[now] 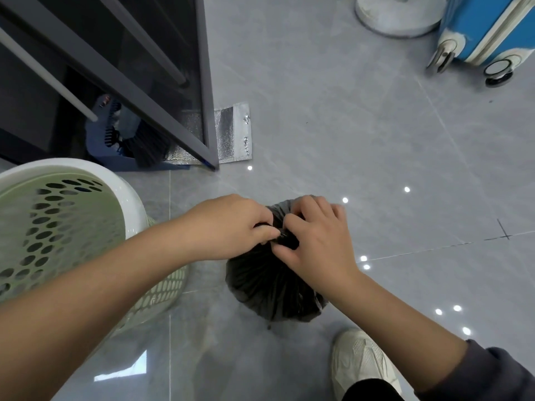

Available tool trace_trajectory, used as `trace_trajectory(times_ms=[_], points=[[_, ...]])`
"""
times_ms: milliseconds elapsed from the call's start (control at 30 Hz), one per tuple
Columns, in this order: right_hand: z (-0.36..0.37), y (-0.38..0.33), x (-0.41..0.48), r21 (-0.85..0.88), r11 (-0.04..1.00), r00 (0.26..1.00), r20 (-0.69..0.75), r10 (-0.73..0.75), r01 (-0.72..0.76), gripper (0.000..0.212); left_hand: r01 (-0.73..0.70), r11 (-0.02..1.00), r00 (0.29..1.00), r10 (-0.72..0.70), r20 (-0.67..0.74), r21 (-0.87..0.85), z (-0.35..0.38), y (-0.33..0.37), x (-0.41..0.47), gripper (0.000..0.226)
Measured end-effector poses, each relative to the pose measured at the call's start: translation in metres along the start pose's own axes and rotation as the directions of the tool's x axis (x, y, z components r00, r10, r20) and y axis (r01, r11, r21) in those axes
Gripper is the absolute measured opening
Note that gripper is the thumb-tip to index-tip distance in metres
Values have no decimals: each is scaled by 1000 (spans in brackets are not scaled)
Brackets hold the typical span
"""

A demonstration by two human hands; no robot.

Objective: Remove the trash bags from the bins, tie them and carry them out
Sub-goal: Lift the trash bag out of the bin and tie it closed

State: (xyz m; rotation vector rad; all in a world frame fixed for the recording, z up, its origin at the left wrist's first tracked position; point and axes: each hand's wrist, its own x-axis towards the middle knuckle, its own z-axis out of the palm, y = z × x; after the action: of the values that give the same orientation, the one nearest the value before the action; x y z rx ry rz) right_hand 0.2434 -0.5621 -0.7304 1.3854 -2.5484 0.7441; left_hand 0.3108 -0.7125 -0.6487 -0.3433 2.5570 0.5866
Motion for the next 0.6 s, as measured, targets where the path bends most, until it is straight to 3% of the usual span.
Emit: trace_trajectory(times_ms=[67,167,333,467,600], points=[[-4,-1,3,-69,998,999,-33,-17,15,28,4,1000,999,-5,-34,-26,-2,0,0,31],[-8,0,8,-102,994,999,31,-25,28,31,28,997,996,-33,-80,-71,-1,2,2,30],[-11,-4,18,-144,986,986,127,106,-88,36,73,993,984,-87,-155,-94,4,1,3,28],[-12,0,21,-160,987,993,108,47,-29,43,94,987,965,-123,-232,-129,5,-2,-1,32],[-17,-6,22,-156,988,982,184,52,-23,50,103,988,957,-130,-260,-115,5,0,-4,29]])
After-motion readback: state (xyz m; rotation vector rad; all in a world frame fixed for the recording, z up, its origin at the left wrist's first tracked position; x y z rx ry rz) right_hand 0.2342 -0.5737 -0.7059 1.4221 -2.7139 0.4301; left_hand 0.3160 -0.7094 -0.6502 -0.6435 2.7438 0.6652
